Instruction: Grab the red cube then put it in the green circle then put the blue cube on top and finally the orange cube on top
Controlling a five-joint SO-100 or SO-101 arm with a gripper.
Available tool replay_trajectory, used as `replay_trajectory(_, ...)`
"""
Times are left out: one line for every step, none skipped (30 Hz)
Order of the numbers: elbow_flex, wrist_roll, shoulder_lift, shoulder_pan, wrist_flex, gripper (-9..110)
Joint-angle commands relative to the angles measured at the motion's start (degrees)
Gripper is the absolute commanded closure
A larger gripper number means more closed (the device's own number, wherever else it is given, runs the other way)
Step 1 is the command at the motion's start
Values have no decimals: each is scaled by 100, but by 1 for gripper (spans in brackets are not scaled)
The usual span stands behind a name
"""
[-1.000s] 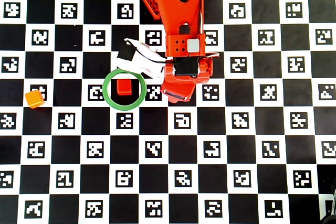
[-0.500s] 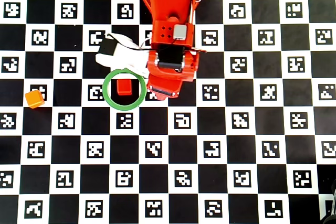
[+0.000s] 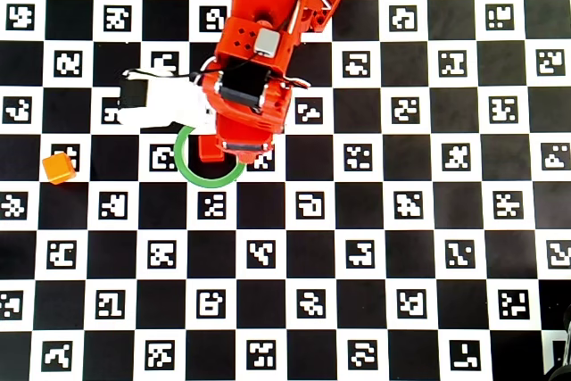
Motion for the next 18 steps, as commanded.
replay_trajectory(-343, -387, 466, 255, -281, 98)
replay_trajectory(-281, -466, 457, 308, -378, 98)
replay_trajectory(-237, -536, 439, 369, -466, 98)
replay_trajectory(-202, -615, 422, 431, -527, 98)
replay_trajectory(-185, -694, 404, 483, -580, 98)
replay_trajectory(-167, -800, 360, 527, -615, 98)
replay_trajectory(-167, -888, 316, 571, -633, 98)
replay_trajectory(-149, -958, 272, 624, -659, 98)
replay_trajectory(-132, -1028, 229, 677, -694, 98)
replay_trajectory(-114, -1125, 193, 721, -712, 98)
replay_trajectory(-88, -1195, 167, 765, -747, 98)
replay_trajectory(-62, -1248, 141, 800, -773, 98)
replay_trajectory(-18, -1283, 114, 835, -817, 98)
replay_trajectory(26, -1318, 97, 870, -861, 98)
replay_trajectory(70, -1362, 70, 905, -905, 98)
replay_trajectory(114, -1389, 44, 923, -949, 98)
replay_trajectory(167, -1424, 26, 949, -993, 98)
replay_trajectory(229, -1441, 9, 967, -1063, 98)
